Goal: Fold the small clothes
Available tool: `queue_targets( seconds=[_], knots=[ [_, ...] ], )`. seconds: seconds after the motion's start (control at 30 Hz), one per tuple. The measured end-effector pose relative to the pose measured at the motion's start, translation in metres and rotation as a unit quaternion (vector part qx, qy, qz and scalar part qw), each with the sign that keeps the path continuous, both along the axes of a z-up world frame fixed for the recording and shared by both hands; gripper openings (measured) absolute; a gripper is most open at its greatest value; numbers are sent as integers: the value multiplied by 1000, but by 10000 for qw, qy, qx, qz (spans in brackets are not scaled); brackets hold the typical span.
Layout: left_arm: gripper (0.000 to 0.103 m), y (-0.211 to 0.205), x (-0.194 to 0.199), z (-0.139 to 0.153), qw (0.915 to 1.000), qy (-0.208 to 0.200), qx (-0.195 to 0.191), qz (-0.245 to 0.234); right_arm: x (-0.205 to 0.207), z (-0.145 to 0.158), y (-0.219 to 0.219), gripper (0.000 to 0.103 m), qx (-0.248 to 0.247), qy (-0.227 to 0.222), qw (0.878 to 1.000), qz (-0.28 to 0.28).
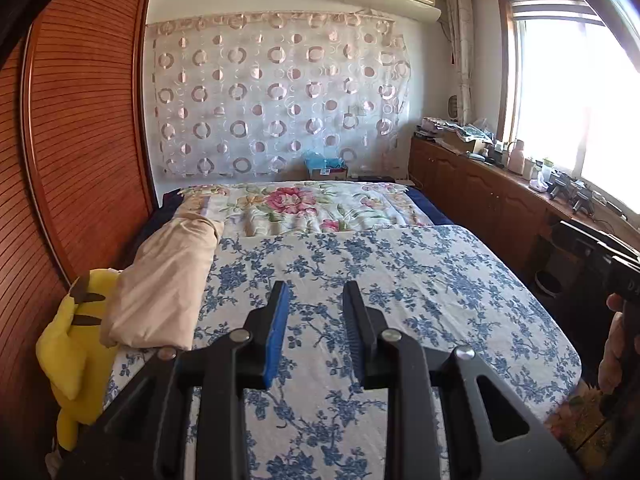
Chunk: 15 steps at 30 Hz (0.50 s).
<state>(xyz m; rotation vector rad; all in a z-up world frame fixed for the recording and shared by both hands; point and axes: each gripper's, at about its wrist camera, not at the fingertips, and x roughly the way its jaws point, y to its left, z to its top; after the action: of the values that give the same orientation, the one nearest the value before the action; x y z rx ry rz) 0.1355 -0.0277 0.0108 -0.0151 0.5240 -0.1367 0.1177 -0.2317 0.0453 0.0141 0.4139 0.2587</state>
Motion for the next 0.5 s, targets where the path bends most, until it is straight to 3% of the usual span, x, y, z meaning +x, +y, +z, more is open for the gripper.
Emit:
queue_targets(
  seconds=[0.5],
  knots=[
    [25,-2,-11,15,9997,-168,76,144,-12,6,-8,75,9,-216,9996,-188]
  ],
)
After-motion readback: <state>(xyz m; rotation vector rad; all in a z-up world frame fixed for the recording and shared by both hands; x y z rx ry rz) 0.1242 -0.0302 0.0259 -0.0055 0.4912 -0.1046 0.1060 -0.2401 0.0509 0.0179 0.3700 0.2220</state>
